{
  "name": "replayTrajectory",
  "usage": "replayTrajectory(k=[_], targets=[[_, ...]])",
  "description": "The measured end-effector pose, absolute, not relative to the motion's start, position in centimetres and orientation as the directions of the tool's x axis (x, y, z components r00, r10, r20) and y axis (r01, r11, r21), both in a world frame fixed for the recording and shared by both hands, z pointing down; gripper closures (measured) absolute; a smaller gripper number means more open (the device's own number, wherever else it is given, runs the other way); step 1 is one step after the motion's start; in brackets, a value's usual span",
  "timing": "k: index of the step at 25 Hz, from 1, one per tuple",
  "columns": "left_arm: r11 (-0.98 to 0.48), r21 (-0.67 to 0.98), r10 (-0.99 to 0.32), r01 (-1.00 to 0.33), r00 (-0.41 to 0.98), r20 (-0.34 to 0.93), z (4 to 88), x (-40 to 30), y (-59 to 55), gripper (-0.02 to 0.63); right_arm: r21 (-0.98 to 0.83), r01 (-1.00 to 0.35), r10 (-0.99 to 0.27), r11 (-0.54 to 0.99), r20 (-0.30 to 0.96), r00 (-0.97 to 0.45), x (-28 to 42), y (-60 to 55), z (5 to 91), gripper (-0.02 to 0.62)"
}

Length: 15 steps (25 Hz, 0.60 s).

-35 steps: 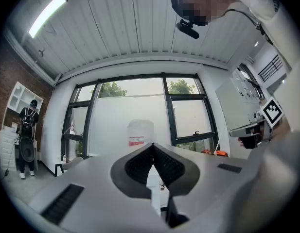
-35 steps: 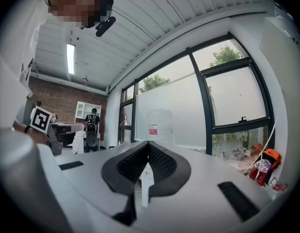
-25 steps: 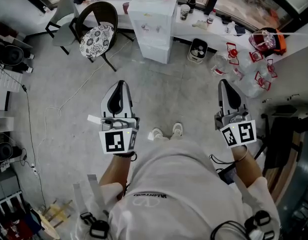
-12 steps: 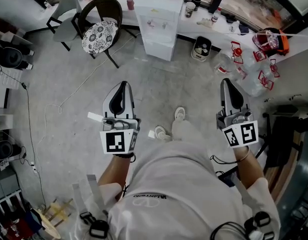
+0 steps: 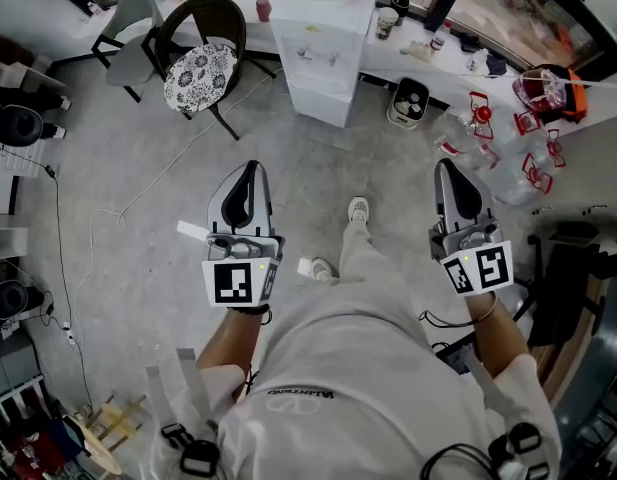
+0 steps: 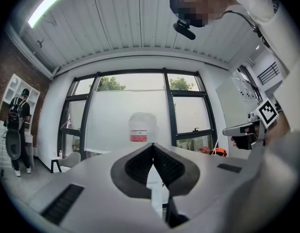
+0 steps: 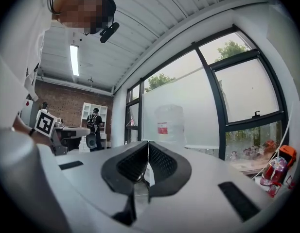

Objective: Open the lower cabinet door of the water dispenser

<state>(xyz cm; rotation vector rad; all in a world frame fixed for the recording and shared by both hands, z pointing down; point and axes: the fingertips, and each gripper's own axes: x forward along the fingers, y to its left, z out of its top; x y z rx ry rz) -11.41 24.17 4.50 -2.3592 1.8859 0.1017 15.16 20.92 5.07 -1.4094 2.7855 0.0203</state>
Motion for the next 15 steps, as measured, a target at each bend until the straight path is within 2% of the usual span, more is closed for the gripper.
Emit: replayTrajectory(k=[15], targets=[[-0.160, -0.066, -0.984, -0.985, 0.164, -0.063, 9.4, -7.6, 7.2, 0.601, -0.074, -0.665, -0.665, 0.743, 0.025, -0.746, 15.4, 3.3, 12.8, 0.580]])
